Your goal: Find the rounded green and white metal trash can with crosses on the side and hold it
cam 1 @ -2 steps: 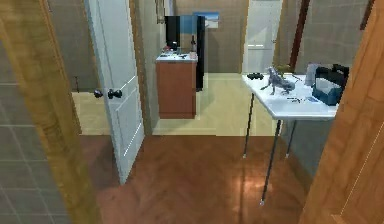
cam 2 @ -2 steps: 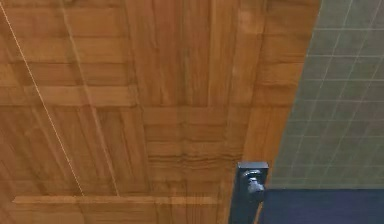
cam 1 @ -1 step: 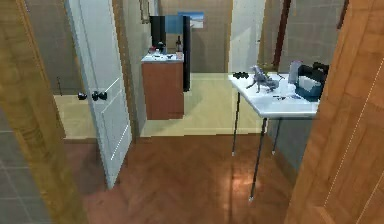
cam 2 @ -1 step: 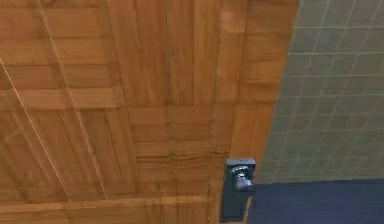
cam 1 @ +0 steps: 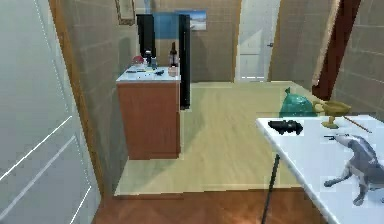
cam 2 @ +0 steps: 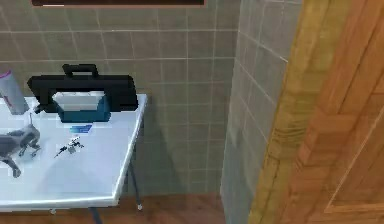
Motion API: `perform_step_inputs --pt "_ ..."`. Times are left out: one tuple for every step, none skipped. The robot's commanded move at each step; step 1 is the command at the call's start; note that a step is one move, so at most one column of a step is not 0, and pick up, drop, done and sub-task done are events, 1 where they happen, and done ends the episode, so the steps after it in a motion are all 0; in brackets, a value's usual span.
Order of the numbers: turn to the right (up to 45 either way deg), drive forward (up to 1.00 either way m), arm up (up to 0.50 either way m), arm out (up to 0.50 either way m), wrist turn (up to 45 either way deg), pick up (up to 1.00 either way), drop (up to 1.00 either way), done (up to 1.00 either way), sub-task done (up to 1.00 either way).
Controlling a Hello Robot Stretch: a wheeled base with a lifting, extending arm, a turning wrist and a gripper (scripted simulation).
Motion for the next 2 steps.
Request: perform_step_inputs --pt "0.0 1.00 0.00 0.00 0.0 0.00 0.00 0.00 0.00" --pt "-6.0 0.00 0.00 0.00 0.0 0.00 0.00 0.00 0.00"
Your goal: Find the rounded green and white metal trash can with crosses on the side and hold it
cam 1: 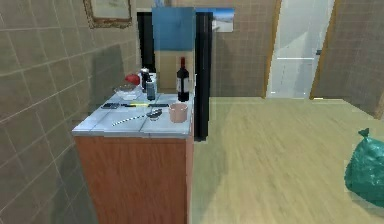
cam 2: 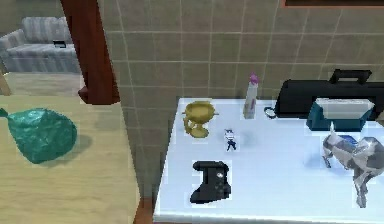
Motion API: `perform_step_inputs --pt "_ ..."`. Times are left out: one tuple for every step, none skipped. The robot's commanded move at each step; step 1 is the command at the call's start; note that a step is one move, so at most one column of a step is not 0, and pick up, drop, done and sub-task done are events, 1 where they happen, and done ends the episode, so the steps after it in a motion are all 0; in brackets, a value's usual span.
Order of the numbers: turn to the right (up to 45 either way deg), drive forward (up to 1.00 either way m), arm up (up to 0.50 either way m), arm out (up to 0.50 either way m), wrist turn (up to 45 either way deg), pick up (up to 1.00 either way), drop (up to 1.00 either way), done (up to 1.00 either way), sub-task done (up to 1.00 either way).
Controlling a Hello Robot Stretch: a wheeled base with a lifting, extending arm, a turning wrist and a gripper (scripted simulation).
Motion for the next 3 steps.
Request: perform_step_inputs --pt "0.0 0.20 0.00 0.00 0.0 0.00 0.00 0.00 0.00" --pt "18.0 0.00 0.00 0.00 0.0 0.00 0.00 0.00 0.00" --pt "0.0 1.00 0.00 0.00 0.0 0.00 0.00 0.00 0.00"
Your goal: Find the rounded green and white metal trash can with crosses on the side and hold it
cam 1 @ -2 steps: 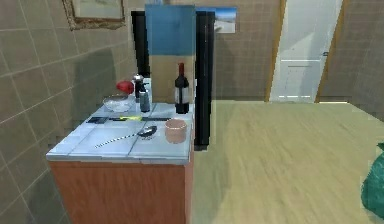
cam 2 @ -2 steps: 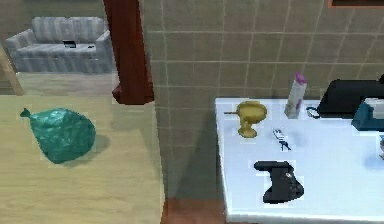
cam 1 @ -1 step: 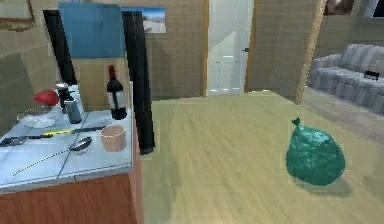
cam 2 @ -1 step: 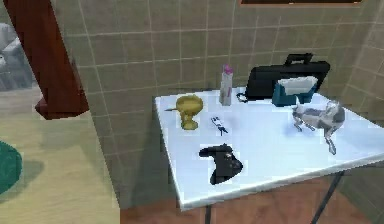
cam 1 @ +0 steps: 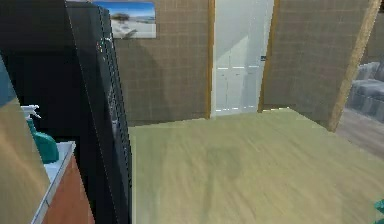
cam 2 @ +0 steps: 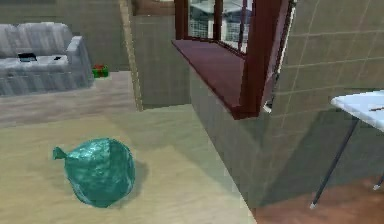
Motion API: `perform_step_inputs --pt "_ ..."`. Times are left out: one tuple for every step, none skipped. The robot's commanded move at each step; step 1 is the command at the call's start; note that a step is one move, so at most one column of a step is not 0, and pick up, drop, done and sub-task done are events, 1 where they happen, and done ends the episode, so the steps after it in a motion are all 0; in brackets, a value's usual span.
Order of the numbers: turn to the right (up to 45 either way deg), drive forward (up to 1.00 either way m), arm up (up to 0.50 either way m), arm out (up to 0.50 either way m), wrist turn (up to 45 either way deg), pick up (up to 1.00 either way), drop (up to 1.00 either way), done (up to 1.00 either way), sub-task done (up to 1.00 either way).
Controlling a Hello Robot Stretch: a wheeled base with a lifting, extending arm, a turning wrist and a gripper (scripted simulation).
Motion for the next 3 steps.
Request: perform_step_inputs --pt "0.0 1.00 0.00 0.00 0.0 0.00 0.00 0.00 0.00" --pt "6.0 0.00 0.00 0.00 0.0 0.00 0.00 0.00 0.00" --pt "0.0 0.15 0.00 0.00 0.0 0.00 0.00 0.00 0.00"
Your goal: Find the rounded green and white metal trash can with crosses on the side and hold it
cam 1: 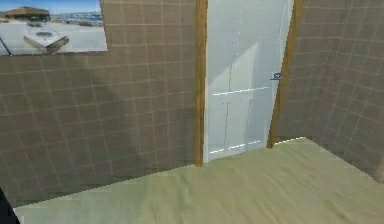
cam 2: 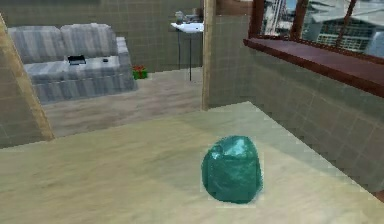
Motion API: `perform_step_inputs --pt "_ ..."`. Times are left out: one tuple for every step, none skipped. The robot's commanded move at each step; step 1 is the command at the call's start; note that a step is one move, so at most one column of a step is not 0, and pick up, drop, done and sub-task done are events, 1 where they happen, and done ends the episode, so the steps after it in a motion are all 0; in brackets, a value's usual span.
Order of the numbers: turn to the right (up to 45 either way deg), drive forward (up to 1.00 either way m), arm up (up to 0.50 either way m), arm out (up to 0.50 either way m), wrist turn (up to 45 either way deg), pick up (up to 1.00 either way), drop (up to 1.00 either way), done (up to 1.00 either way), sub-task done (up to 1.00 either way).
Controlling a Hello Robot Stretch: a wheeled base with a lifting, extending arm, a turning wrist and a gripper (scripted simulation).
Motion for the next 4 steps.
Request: perform_step_inputs --pt "0.0 0.50 0.00 0.00 0.0 0.00 0.00 0.00 0.00" --pt "-45.0 0.00 0.00 0.00 0.0 0.00 0.00 0.00 0.00" --pt "0.0 0.75 0.00 0.00 0.0 0.00 0.00 0.00 0.00" --pt "-45.0 0.00 0.00 0.00 0.0 0.00 0.00 0.00 0.00"
